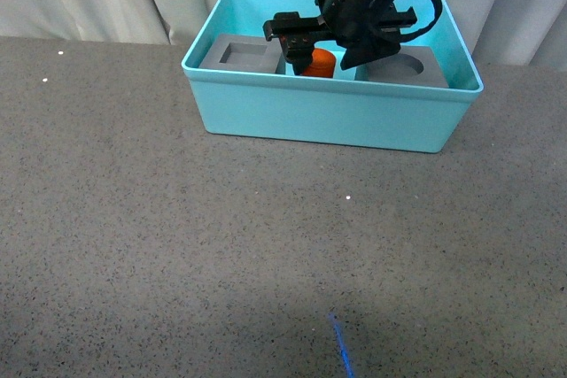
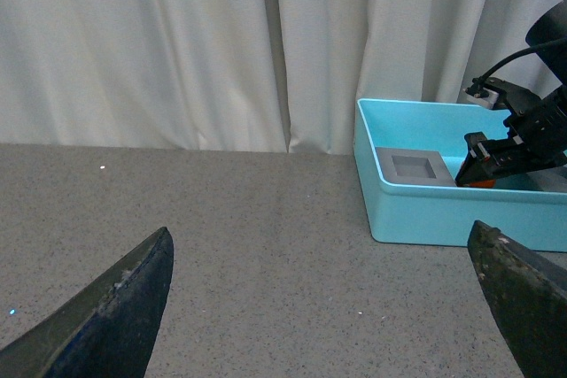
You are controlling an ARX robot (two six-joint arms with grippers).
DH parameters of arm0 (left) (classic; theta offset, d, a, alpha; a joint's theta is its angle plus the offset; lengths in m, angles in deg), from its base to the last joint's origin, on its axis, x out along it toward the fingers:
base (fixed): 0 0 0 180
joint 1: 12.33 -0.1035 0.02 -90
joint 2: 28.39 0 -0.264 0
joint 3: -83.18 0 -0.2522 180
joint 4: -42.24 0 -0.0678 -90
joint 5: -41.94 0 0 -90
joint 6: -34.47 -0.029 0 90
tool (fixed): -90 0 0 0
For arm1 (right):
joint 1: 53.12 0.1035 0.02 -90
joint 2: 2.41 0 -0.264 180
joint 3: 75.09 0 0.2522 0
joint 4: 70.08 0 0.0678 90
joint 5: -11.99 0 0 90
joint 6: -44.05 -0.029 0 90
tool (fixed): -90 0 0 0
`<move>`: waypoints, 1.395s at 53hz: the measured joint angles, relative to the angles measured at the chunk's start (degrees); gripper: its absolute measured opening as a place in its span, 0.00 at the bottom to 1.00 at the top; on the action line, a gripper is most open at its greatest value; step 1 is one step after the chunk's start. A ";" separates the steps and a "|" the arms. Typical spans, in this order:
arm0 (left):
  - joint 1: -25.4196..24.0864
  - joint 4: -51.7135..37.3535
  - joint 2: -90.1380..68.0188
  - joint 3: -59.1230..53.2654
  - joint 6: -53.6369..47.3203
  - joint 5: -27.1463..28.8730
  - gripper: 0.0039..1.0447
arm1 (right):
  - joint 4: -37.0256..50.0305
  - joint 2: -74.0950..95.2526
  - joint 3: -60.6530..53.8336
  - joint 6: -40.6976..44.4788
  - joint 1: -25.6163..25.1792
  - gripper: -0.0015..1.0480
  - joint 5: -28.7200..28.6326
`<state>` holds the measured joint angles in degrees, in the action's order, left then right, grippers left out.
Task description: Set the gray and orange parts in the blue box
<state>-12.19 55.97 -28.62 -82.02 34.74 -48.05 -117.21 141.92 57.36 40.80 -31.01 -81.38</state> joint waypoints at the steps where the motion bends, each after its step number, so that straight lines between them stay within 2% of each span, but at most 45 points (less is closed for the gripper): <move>1: 0.00 0.00 0.00 0.00 0.00 0.02 0.94 | 0.20 -0.09 -0.17 0.00 0.00 0.72 0.02; 7: 0.00 0.00 0.00 0.00 0.00 0.00 0.94 | 2.73 -3.26 -3.89 -0.90 -0.17 0.92 0.07; 17: 0.00 0.00 0.00 0.00 -0.02 0.02 0.94 | 10.51 -14.86 -14.01 -2.60 -1.57 0.91 2.36; 28: 0.00 0.00 0.00 0.00 -0.02 0.02 0.94 | 30.97 -34.80 -36.89 -0.81 -3.23 0.91 15.91; 31: 0.00 0.00 0.00 0.00 -0.02 0.00 0.94 | 35.10 -41.11 -45.18 -0.66 -4.02 0.91 17.46; 36: 0.00 0.00 0.00 0.00 -0.02 0.00 0.94 | 38.75 -50.77 -58.38 -0.24 -5.66 0.91 18.56; 42: 0.00 0.00 0.00 0.00 -0.02 0.00 0.94 | 41.20 -60.11 -69.70 1.99 -7.08 0.91 23.26; 54: 0.00 0.00 0.00 0.00 0.00 0.00 0.94 | 43.82 -68.89 -79.19 3.50 -6.29 0.91 30.08; 59: 0.00 0.00 0.00 0.00 -0.02 0.00 0.94 | 53.68 -70.77 -85.53 6.25 -5.51 0.90 35.50; 60: 0.00 0.00 0.00 0.00 0.00 0.00 0.94 | 57.53 -70.69 -87.12 6.23 -5.79 0.89 34.32; 63: 0.00 0.00 0.00 0.00 -0.02 0.00 0.94 | 75.97 -70.73 -95.78 4.92 -8.17 0.75 21.57; 65: 0.00 0.00 0.00 0.00 -0.02 0.02 0.94 | 82.88 -71.82 -100.35 4.59 -9.31 0.67 16.98; 67: 0.00 0.00 0.00 0.00 0.00 0.04 0.94 | 85.72 -73.92 -102.97 4.33 -10.34 0.58 14.86; 74: 0.00 0.00 0.00 0.00 -0.02 0.00 0.94 | 85.88 -79.28 -106.29 4.04 -12.39 0.40 12.94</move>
<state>-12.19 55.97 -28.62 -82.02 34.72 -48.05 -31.33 62.64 -48.93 44.84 -43.40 -68.45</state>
